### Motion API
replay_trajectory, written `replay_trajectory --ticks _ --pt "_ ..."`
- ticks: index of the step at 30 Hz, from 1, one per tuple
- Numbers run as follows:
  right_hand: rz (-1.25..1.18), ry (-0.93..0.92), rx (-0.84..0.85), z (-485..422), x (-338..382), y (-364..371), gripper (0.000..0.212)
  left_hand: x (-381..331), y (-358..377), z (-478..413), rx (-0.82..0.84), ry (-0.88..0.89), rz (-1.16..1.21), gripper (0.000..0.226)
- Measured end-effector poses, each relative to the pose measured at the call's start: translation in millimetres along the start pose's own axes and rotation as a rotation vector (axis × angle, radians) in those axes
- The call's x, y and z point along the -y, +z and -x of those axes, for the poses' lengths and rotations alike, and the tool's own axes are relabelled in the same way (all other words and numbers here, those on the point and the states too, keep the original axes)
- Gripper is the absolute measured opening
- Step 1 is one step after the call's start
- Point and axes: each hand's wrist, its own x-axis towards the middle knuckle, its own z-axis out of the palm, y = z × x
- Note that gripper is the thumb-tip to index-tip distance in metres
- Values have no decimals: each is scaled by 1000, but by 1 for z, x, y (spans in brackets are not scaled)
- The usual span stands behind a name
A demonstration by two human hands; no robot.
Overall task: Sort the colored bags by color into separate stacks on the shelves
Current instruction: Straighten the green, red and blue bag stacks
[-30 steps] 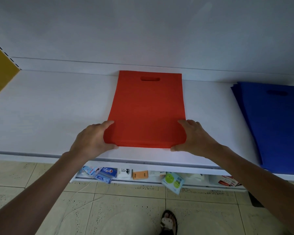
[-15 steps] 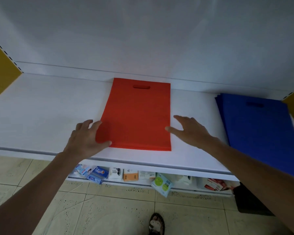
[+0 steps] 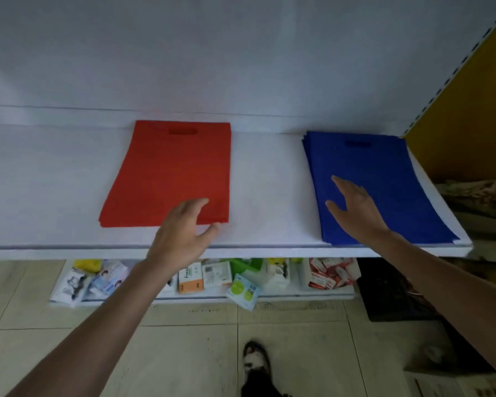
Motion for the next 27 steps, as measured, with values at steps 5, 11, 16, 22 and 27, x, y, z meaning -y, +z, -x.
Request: replay_trajectory --ticks 5,11,16,22,27 --pt "11 -35 -3 8 -29 -4 58 -23 10 -8 66 -9 -58 54" --pt "22 -56 -44 -33 -89 -40 53 -76 47 -53 29 11 -4 52" --pt "58 -51 -48 -59 -147 -75 54 -120 102 -98 71 -107 153 50" --pt "-185 342 1 -94 -212 -92 57 -179 144 -128 132 -221 490 45" --pt "-181 289 32 -107 -207 -79 64 -207 157 -136 325 -264 525 76"
